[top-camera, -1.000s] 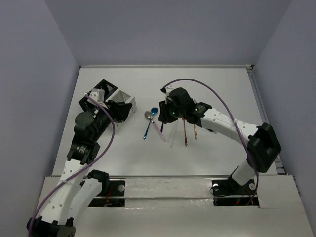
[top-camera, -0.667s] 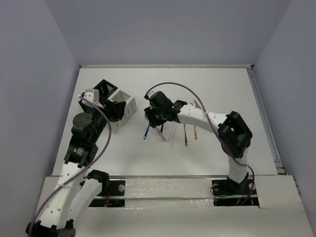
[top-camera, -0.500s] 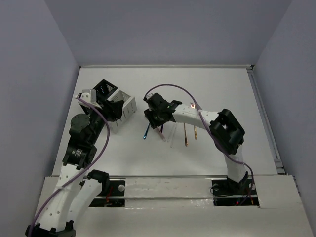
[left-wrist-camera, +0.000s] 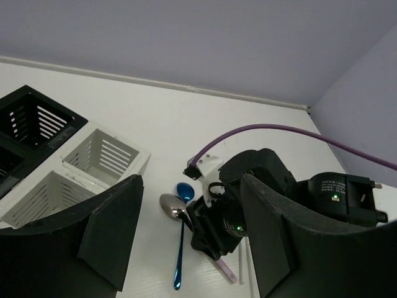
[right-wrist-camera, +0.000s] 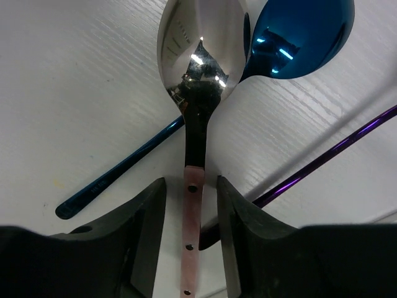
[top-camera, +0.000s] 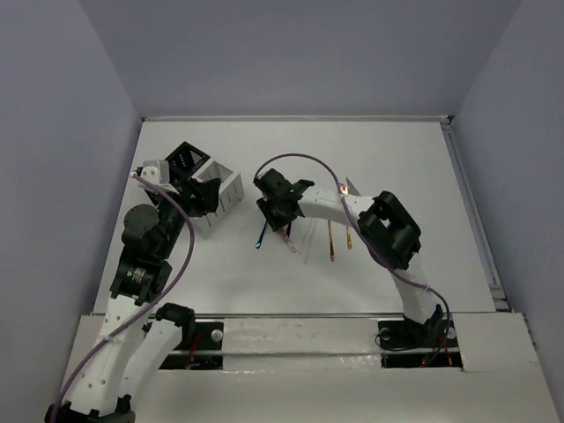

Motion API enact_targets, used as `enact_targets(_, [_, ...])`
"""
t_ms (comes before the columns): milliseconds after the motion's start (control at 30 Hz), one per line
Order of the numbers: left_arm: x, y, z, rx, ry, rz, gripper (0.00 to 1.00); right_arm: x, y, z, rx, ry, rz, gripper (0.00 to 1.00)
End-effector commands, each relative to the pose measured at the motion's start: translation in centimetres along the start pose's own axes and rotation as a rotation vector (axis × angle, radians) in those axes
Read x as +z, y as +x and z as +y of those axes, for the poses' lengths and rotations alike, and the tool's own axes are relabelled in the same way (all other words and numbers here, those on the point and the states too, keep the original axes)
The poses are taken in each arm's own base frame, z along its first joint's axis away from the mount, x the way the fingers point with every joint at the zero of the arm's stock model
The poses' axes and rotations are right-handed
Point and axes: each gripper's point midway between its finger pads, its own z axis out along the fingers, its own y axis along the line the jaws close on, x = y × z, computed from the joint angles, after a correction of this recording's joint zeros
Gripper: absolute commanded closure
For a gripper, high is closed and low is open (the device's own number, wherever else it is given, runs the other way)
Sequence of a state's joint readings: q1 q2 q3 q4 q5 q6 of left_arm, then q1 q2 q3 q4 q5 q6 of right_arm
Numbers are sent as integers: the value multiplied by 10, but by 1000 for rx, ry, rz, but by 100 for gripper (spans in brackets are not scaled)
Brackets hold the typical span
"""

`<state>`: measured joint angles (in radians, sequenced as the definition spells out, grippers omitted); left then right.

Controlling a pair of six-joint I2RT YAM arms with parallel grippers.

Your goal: Sort the eating utensils into containers

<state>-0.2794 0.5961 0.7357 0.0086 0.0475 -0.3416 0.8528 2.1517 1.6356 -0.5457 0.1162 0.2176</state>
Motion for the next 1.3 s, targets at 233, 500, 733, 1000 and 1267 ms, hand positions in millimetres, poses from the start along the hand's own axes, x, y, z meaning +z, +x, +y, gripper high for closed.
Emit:
enact_targets(233, [-7, -33, -10, 12, 23, -94, 28, -6, -21, -6, -6, 54, -53, 96])
enact_targets(500, [-13, -49, -13, 6, 22, -146, 6, -95, -91, 6, 4, -37, -310, 100])
enact_targets(733, [-22, -67, -3, -23, -57, -210, 1, -198, -182, 42, 63, -276, -697, 100])
enact_targets(1000, [-37, -77, 9, -32, -120, -279, 1, -243, -274, 77, 160, -490, -1044, 100])
enact_targets(1267, [-42, -82, 8, -21, -123, -292, 1, -254, -333, 112, 168, -675, -1281, 100])
